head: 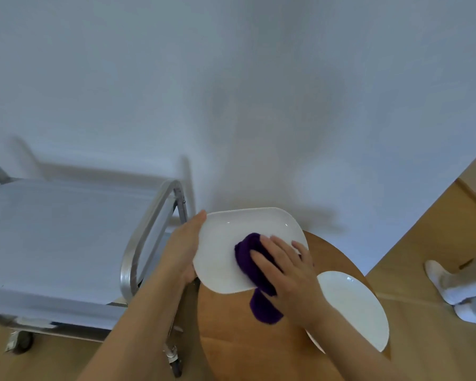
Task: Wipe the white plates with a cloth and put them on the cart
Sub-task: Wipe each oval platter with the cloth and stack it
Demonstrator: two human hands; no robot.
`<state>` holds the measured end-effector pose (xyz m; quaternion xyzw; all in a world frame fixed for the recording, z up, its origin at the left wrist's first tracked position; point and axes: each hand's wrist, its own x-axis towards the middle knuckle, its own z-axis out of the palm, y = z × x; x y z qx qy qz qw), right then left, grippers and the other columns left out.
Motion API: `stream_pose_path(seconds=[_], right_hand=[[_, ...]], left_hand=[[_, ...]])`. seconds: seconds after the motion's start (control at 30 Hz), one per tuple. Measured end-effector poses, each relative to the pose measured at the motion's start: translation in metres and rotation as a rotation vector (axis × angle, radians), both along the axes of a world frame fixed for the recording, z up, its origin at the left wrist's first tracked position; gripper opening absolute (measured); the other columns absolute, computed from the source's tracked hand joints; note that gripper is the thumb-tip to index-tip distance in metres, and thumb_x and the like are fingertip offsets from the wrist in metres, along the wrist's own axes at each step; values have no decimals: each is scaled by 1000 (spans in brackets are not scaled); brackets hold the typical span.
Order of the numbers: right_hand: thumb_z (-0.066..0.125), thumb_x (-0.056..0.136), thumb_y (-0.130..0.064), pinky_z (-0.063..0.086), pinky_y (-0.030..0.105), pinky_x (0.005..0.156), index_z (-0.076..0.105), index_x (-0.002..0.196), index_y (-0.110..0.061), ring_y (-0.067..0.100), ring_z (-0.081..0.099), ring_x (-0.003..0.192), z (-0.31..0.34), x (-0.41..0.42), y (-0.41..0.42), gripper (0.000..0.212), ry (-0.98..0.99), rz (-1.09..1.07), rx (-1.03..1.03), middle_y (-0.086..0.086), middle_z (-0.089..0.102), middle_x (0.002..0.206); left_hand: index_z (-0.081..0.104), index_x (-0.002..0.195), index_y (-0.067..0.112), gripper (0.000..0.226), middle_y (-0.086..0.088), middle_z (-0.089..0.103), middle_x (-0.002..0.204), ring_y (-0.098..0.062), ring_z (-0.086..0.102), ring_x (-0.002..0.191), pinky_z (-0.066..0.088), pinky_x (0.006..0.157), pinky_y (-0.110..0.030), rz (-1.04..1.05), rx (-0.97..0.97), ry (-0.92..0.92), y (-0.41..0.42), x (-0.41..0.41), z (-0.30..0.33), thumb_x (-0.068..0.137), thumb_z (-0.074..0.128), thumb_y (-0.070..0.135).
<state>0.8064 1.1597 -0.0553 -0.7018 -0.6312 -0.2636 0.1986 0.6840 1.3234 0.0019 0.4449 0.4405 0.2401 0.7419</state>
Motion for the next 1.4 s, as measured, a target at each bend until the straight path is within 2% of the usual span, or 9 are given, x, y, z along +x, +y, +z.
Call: stream_pose_path(seconds=[0.2,0.3,0.4,0.6,0.8,0.93,1.03,1.17,1.4], right_hand=[[81,55,-3,53,28,71,70,101,-10,24,69,86,25,17,2,48,219,-17,151,5,70,103],[74,76,-25,44,10,69,59,96,-41,1,61,78,48,14,-1,30,932,-126,122,-24,65,82],[80,69,-28,54,26,70,63,95,-41,8,66,83,64,20,-6,33,1421,-1,139,-14,70,90],[77,51,-56,56,32,67,61,101,-32,20,70,84,70,1,2,58,1842,11,211,-4,73,90],[58,79,-58,50,27,52,62,95,-24,22,67,77,61,8,5,37,1853,-402,279,2,70,80],[55,90,-40,50,32,73,56,118,-22,24,61,97,61,24,-2,33,1544,-500,619,1,63,103],[51,93,-33,47,42,92,55,120,-30,24,59,105,77,24,1,28,1099,-286,533,4,61,115],[48,86,-38,32,51,103,61,123,-16,30,42,128,77,-6,28,44,449,-87,191,10,50,135],[32,80,-59,34,44,100,65,112,-23,20,46,117,83,6,48,58,502,-214,-19,-1,54,126]], left_hand=[[66,109,14,37,-6,74,95,-21,72,85,58,63,-36,-105,-92,-152,13,-3,12,91,55,44],[59,124,29,65,0,56,129,-23,52,122,45,97,-52,-270,49,-164,18,-4,9,73,47,67],[34,144,32,93,9,48,134,-17,38,134,29,108,-48,-411,164,-182,7,0,5,64,58,73],[60,117,13,74,-10,71,110,-28,68,100,58,75,-36,-460,1,-358,-18,12,-3,52,90,30],[61,116,8,59,-15,71,109,-33,68,99,58,75,-40,-378,-77,-320,-29,12,-5,60,81,10],[64,107,11,39,-7,75,94,-24,72,86,59,70,-37,-413,100,-141,-11,5,9,71,73,0],[65,96,18,28,4,75,79,-12,72,70,58,57,-26,-552,281,15,-2,3,19,75,72,-1],[68,94,13,27,-2,73,87,-16,70,80,59,75,-31,-762,500,117,-14,13,32,74,70,-5],[66,89,21,21,4,69,82,-10,67,77,56,72,-27,-838,686,237,-30,-1,27,73,72,7]])
